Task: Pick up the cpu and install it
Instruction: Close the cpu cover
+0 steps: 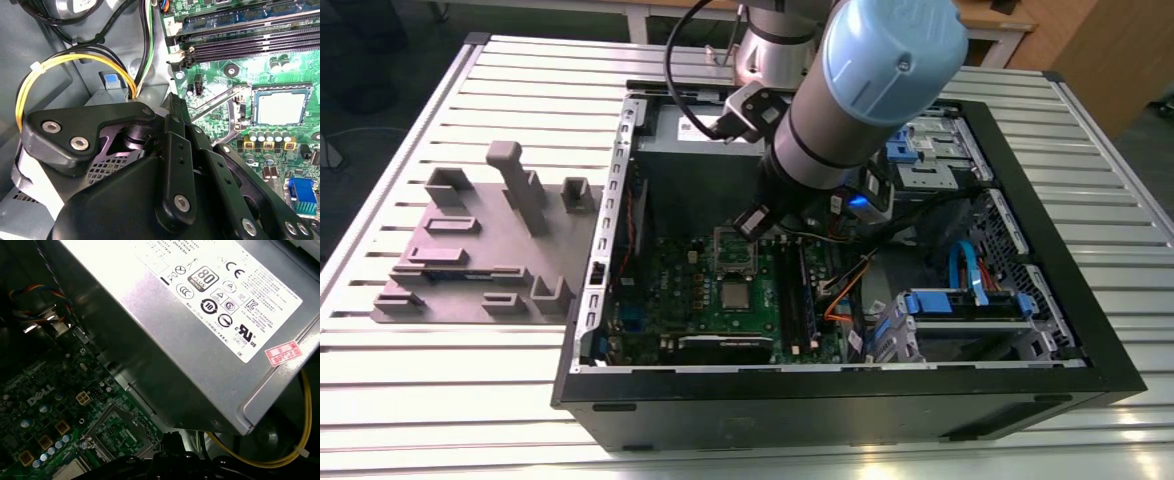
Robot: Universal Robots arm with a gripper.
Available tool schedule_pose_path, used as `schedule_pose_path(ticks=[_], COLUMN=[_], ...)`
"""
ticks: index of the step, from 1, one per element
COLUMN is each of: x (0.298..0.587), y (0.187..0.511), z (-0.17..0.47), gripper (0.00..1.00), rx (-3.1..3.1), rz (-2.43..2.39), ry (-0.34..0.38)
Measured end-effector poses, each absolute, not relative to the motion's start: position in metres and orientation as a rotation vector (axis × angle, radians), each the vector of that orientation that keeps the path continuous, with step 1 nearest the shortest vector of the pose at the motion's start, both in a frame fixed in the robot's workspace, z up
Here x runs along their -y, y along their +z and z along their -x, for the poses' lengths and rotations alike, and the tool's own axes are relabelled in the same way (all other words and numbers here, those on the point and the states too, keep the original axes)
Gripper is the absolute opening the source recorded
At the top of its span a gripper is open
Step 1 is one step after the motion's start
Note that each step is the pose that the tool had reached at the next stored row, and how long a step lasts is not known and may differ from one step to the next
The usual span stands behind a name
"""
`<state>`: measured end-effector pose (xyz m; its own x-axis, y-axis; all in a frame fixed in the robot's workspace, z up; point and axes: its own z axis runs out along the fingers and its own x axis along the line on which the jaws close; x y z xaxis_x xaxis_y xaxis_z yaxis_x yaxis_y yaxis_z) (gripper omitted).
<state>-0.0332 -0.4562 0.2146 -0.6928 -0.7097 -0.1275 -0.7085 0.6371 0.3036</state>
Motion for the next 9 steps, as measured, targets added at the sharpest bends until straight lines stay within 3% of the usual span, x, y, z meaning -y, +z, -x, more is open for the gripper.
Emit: schedule_pose_path(ticks=[9], x=[0.4562], y=[0.2178], z=[0.0334], gripper=[0.10], rx=[2.839], rz=[-1.229], ry=[-0.517])
